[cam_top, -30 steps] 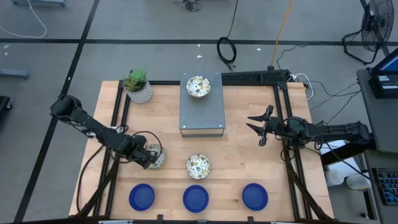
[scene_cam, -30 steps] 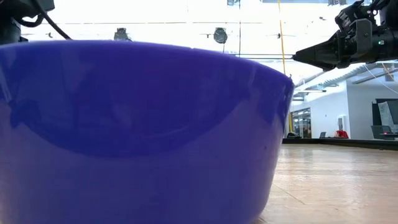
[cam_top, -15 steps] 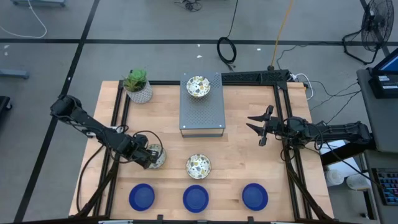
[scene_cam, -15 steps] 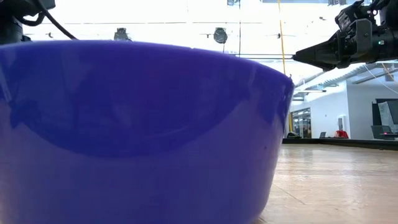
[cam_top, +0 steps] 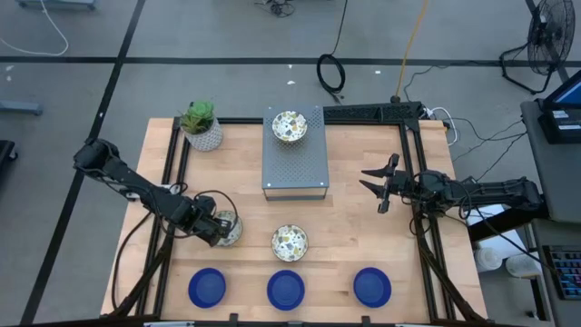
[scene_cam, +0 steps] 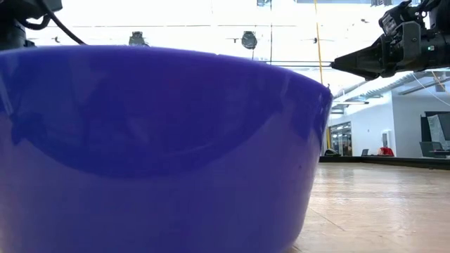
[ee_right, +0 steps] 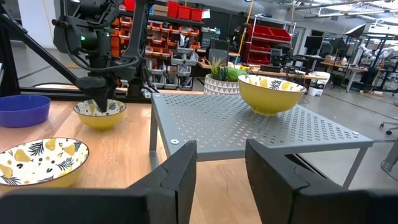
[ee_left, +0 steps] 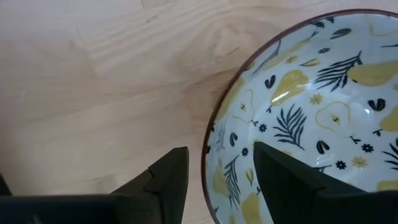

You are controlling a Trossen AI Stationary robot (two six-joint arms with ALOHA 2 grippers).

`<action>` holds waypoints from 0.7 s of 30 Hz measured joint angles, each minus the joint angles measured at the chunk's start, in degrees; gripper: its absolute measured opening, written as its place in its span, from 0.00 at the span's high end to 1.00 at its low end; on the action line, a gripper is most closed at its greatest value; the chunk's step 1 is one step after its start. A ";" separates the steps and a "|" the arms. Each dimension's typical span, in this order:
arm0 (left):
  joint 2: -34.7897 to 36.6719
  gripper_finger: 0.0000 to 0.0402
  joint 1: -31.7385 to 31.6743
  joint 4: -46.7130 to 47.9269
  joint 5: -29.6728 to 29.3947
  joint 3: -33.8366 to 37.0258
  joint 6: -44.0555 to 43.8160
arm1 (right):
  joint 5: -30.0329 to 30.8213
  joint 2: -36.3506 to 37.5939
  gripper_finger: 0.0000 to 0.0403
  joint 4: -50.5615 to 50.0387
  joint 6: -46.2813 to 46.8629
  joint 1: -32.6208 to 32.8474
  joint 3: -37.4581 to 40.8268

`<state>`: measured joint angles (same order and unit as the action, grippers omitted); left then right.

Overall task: Pick & Place Mini bowls
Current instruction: Stack the left yellow patterned bowl on the yellow patterned bowl on the shelf

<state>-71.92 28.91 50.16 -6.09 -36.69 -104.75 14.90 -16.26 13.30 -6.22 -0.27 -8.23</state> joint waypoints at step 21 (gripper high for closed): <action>0.11 0.55 -3.15 2.93 5.53 -0.04 0.50 | 0.00 0.00 0.68 -0.07 0.00 -0.01 0.02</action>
<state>-71.81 25.76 53.08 -0.56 -36.73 -104.25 14.90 -16.26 13.23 -6.22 -0.28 -8.21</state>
